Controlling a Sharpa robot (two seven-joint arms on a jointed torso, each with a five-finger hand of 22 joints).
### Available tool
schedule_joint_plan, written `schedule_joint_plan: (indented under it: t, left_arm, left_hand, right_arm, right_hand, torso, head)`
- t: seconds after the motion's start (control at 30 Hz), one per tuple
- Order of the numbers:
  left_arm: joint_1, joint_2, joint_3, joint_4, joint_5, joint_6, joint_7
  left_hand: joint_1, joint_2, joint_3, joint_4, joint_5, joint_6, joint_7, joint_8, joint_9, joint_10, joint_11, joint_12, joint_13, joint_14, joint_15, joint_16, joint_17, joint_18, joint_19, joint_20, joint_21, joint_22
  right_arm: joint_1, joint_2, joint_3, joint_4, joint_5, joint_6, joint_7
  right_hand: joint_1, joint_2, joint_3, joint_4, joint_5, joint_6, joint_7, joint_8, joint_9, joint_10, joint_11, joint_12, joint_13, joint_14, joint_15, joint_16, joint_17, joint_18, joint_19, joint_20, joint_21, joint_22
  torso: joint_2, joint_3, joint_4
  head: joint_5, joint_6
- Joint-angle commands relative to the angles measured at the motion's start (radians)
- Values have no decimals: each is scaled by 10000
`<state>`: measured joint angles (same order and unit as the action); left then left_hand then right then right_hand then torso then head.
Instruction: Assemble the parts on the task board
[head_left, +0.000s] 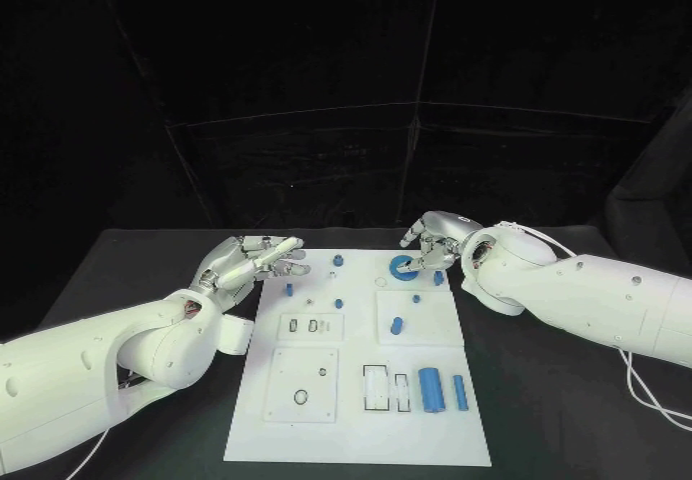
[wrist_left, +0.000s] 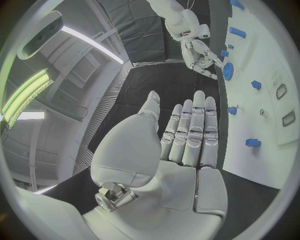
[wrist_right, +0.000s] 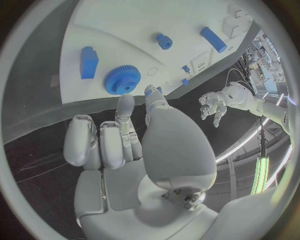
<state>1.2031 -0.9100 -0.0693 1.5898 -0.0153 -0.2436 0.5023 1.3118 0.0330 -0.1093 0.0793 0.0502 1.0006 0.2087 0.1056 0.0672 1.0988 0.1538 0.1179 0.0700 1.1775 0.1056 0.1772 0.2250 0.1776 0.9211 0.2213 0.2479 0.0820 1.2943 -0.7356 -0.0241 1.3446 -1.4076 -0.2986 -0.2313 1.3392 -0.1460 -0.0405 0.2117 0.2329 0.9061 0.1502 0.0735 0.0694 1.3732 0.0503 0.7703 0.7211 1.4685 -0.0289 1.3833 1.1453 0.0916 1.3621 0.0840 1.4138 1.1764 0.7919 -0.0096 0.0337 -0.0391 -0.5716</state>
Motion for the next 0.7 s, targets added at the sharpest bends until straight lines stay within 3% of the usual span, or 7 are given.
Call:
schedule_joint_plan:
  t: [0.03, 0.13, 0.23, 0.33, 0.47, 0.7]
  left_arm:
    - [17, 18, 7, -25, -43, 172, 44]
    - [17, 31, 7, -46, -43, 172, 44]
    - [17, 55, 7, -77, -43, 156, 51]
    - [16, 69, 6, -95, -43, 150, 50]
    - [16, 76, 6, -107, -43, 144, 52]
    - [15, 86, 6, -131, -43, 141, 50]
  left_hand:
    - [1, 141, 11, -69, -9, 59, -33, -36, 9, 75, -28, -58, 2, -63, 4, -37, 16, 74, -30, 44, -34, -15]
    - [1, 141, 11, -69, -9, 59, -33, -36, 9, 75, -28, -58, 2, -63, 4, -37, 16, 74, -30, 44, -34, -15]
    - [2, 143, 10, -71, -9, 61, -34, -37, 9, 77, -29, -60, 1, -62, 4, -39, 17, 74, -29, 43, -35, -16]
    - [2, 143, 10, -71, -9, 61, -34, -37, 9, 77, -29, -60, 1, -62, 4, -39, 17, 74, -29, 43, -35, -16]
    - [2, 143, 10, -71, -9, 61, -34, -37, 9, 77, -29, -60, 1, -62, 4, -39, 17, 74, -29, 43, -35, -16]
    - [7, 148, 10, -78, -10, 60, -31, -40, 8, 74, -28, -66, 0, -59, 2, -43, 19, 75, -28, 43, -37, -17]
  right_arm:
    - [30, -18, 11, 32, 443, 706, -451]
    - [31, -8, 11, -8, 400, 817, -498]
    - [30, 32, 10, -81, 270, 968, -554]
    - [30, 84, 9, -209, 192, 1095, -599]
    - [29, 116, 9, -301, 161, 1184, -605]
    - [28, 187, 8, -344, 65, 1335, -617]
  right_hand:
    - [232, -54, -96, 370, -20, -69, -7, 25, 0, -1, 35, 1448, 1563, 419, 83, 207, 392, -152, 96, 10, 116, 231]
    - [520, -87, -147, 708, 107, -72, 36, 56, 3, 157, 80, 3182, 3418, 461, 124, 438, 820, -208, 214, 69, 272, 538]
    - [572, -5, -206, 711, 340, -12, 55, 114, 6, 761, 142, 5309, 5617, 546, 163, 726, 1353, -289, 421, 117, 461, 954]
    - [640, 114, -164, 658, 493, 42, 55, 153, 12, 895, 148, 5764, 6102, 560, 175, 799, 1486, -314, 491, 132, 520, 1086]
    - [703, 194, -138, 587, 591, 79, 52, 181, 13, 905, 150, 5886, 6241, 564, 180, 837, 1552, -324, 517, 137, 545, 1140]
    - [802, 394, -91, 382, 570, 186, 40, 252, 17, 1142, 146, 6441, 6830, 597, 182, 951, 1784, -390, 695, 142, 679, 1469]
  torso:
    - [14, 4, -5]
    - [11, 0, 11]
    - [12, -14, 38]
    - [13, 2, 41]
    - [7, -19, 44]
    - [14, -9, 34]
  head:
    - [-36, 5]
    - [-54, -6]
    - [-94, -28]
    - [-93, -35]
    - [-97, -46]
    - [-84, -87]
